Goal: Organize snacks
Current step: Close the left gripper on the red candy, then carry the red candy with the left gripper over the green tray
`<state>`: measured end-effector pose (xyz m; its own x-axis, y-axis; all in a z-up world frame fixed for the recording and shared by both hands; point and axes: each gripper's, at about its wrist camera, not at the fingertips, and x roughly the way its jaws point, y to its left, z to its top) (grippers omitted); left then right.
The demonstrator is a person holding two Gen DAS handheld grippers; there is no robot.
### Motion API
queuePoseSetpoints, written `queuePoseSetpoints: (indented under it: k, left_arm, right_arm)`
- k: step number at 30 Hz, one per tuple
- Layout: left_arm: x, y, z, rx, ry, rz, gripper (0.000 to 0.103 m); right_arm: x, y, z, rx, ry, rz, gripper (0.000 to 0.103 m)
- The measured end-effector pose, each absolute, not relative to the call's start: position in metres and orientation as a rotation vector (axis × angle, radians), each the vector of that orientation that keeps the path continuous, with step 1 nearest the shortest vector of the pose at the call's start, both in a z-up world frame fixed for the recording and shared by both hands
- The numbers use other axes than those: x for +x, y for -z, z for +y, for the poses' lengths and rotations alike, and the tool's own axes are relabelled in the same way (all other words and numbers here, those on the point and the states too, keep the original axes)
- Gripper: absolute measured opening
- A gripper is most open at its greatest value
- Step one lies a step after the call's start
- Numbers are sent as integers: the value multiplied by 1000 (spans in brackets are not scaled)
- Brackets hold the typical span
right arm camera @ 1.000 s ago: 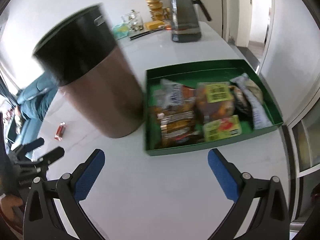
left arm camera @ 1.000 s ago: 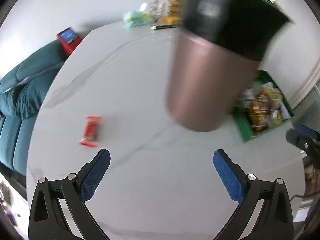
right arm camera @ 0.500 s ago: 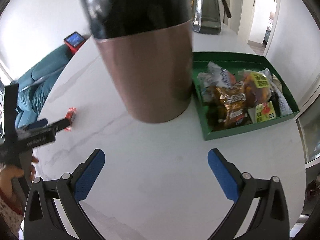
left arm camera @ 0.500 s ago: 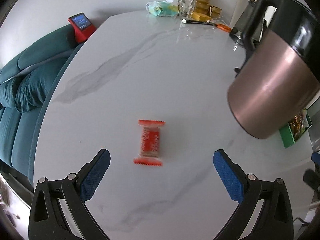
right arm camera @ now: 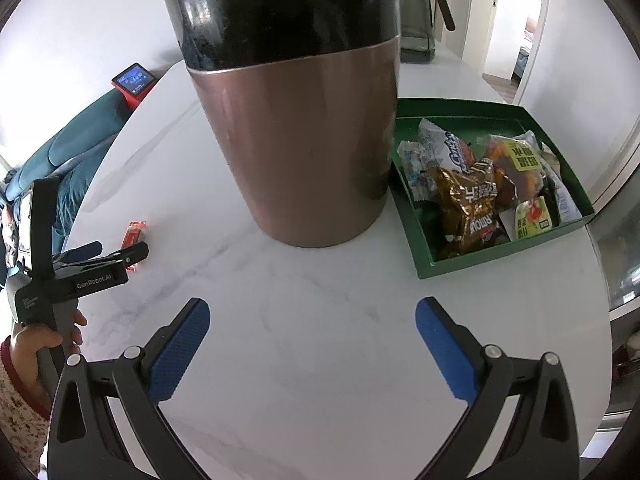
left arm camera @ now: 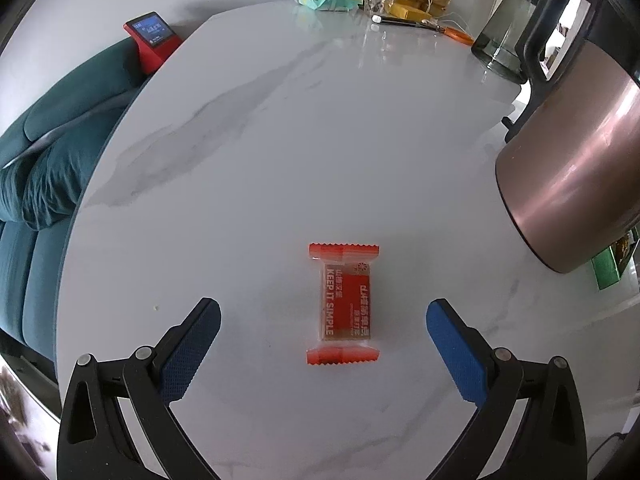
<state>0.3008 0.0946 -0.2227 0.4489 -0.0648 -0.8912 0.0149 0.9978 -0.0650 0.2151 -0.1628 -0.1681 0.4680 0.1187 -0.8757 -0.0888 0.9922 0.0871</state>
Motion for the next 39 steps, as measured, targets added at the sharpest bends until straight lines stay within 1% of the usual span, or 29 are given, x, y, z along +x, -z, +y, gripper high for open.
queuePoseSetpoints:
  k: [2, 5, 6, 8, 10, 13, 14, 15, 16, 17, 18, 24, 28, 32, 39]
  left_arm:
    - [303, 223, 96, -49, 48, 1101, 98]
    - [306, 226, 96, -37, 46, 1106, 84]
    - [307, 225, 96, -24, 43, 1102, 76]
    - [306, 225, 95, -4, 43, 1099, 71]
    - [305, 226, 93, 20, 44, 1095, 70]
    - [300, 226, 91, 34, 45, 1071, 61]
    - [299, 225, 91, 35, 44, 1066, 54]
    - [297, 225, 90, 36, 45, 1060, 44]
    - [297, 223, 88, 40, 45, 1054, 38]
    - [296, 223, 88, 42, 46, 1051, 22]
    - [295, 222, 87, 49, 37, 1049, 20]
    - [287, 220, 77, 63, 45, 1062, 20]
    - [273, 210, 62, 60, 59, 1059, 20]
    - [260, 200, 37, 53, 77, 1063, 20]
    - [236, 180, -32, 49, 123, 1053, 20]
  right_arm:
    - [218, 170, -161, 29, -128, 1083, 103]
    - [219, 171, -159, 29, -128, 1087, 103]
    - [219, 172, -158, 29, -127, 1089, 103]
    - [219, 174, -158, 28, -126, 1093, 103]
    - [218, 175, -158, 30, -128, 1098, 103]
    - [218, 176, -157, 33, -133, 1101, 103]
    - [218, 176, -157, 32, -134, 1102, 103]
    - [218, 176, -158, 32, -136, 1102, 103]
    - [218, 176, -159, 32, -137, 1103, 103]
    - [217, 175, -159, 33, -140, 1102, 103]
    - [216, 175, -160, 34, -141, 1101, 103]
    - [211, 170, -171, 41, -152, 1089, 103]
    - [207, 167, -183, 56, -158, 1075, 103]
    - [203, 163, -202, 78, -168, 1062, 103]
    - [194, 155, -248, 76, -163, 1046, 103]
